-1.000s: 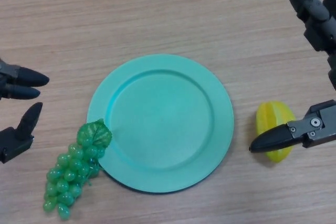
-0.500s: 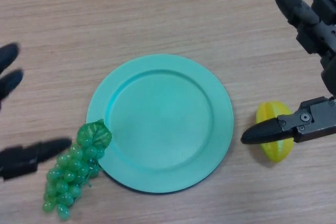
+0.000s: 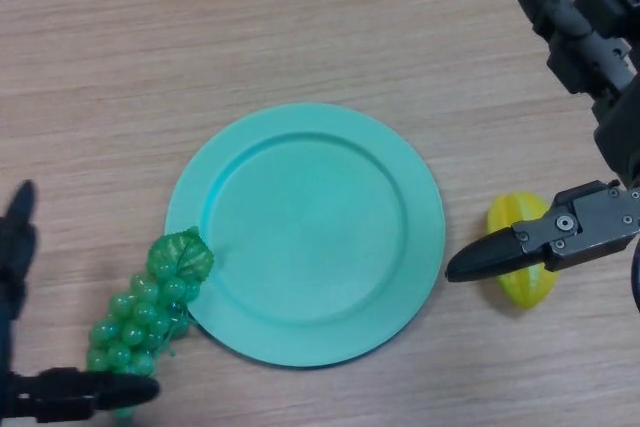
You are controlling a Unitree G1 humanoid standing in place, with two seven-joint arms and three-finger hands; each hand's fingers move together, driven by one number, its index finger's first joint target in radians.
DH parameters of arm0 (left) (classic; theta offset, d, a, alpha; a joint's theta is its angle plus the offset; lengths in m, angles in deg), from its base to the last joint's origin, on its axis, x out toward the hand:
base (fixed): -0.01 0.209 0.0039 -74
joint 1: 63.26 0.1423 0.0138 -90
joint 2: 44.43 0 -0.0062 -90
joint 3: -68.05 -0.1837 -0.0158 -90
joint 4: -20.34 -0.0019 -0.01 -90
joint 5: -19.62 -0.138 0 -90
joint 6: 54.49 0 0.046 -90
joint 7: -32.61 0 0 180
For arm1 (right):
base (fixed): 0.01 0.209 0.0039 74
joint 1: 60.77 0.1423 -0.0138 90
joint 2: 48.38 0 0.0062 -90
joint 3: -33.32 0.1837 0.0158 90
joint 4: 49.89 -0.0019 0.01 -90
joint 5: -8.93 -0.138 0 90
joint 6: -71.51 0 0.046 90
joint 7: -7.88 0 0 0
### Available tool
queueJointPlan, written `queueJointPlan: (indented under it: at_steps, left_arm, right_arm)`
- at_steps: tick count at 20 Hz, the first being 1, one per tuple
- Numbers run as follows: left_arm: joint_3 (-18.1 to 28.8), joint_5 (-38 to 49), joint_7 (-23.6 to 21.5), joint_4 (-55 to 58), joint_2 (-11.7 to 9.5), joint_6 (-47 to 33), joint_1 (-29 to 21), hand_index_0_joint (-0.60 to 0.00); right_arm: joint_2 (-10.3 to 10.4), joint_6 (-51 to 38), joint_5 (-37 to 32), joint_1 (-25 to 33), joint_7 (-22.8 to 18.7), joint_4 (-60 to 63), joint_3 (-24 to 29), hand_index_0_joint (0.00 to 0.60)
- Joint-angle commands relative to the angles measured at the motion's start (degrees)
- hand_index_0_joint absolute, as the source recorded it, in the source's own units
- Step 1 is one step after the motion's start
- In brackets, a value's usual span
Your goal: Pick up the green grapes and place it on the plate
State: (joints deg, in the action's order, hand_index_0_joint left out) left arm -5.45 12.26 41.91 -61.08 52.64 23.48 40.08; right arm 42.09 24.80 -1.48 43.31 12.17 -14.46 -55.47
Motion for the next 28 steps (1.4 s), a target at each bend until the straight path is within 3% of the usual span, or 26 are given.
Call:
queueJointPlan:
  at_steps: [1,9,11,13,14,15,16,17,20,21,22,28]
  left_arm:
    - [1.29,-1.4,-3.64,-0.06,-2.79,-12.16,-0.46,0.0]
    - [-1.61,-6.97,-7.72,-10.2,-5.33,-17.99,-1.83,0.0]
    - [-2.5,-7.66,-7.04,-10.96,-5.63,-18.06,-1.35,0.0]
    - [-2.86,-9.3,-7.56,-11.44,-5.64,-17.78,-1.32,0.0]
    - [-3.18,-10.42,-7.87,-11.82,-5.76,-17.55,-1.12,0.0]
    - [-3.37,-10.97,-7.96,-12.02,-5.85,-17.45,-0.91,0.0]
    - [-3.52,-11.12,-7.7,-11.95,-5.95,-17.25,-0.48,0.0]
    - [-3.54,-11.07,-7.51,-11.84,-5.99,-17.13,-0.27,-0.05]
    - [-3.13,-10.45,-6.17,-10.4,-6.04,-15.57,-0.18,-0.449]
    - [-3.0,-4.85,-3.05,-7.74,-5.37,-12.82,0.06,-0.55]
    - [-2.09,7.72,1.62,-1.28,-3.72,-4.65,0.89,-0.6]
    - [0.92,15.92,3.28,5.68,-2.28,3.8,1.71,-0.6]
  right_arm:
    - [-0.22,-5.19,0.86,1.79,-0.27,-3.15,2.36,0.0]
    - [-1.09,-5.8,-2.63,0.52,-1.53,-4.09,4.86,0.0]
    - [-1.38,-5.85,-3.52,0.63,-2.01,-4.33,5.33,0.0]
    - [-1.54,-5.94,-3.74,0.63,-2.12,-4.4,5.5,0.198]
    - [-1.65,-6.02,-3.87,0.5,-2.22,-4.47,5.62,0.348]
    - [-1.73,-6.06,-3.94,0.42,-2.28,-4.5,5.68,0.349]
    - [-1.81,-6.12,-4.0,0.29,-2.4,-4.52,5.74,0.198]
    - [-1.84,-6.12,-4.03,0.22,-2.47,-4.54,5.77,0.136]
    - [-1.81,-5.73,-4.33,0.26,-2.93,-4.8,5.8,0.037]
    - [-1.8,-5.62,-4.59,0.31,-3.18,-4.97,5.88,0.012]
    - [-1.79,-5.8,-4.65,0.15,-3.54,-5.0,5.72,0.0]
    - [-2.29,-5.3,-5.04,-0.14,-3.96,-5.41,5.3,0.0]
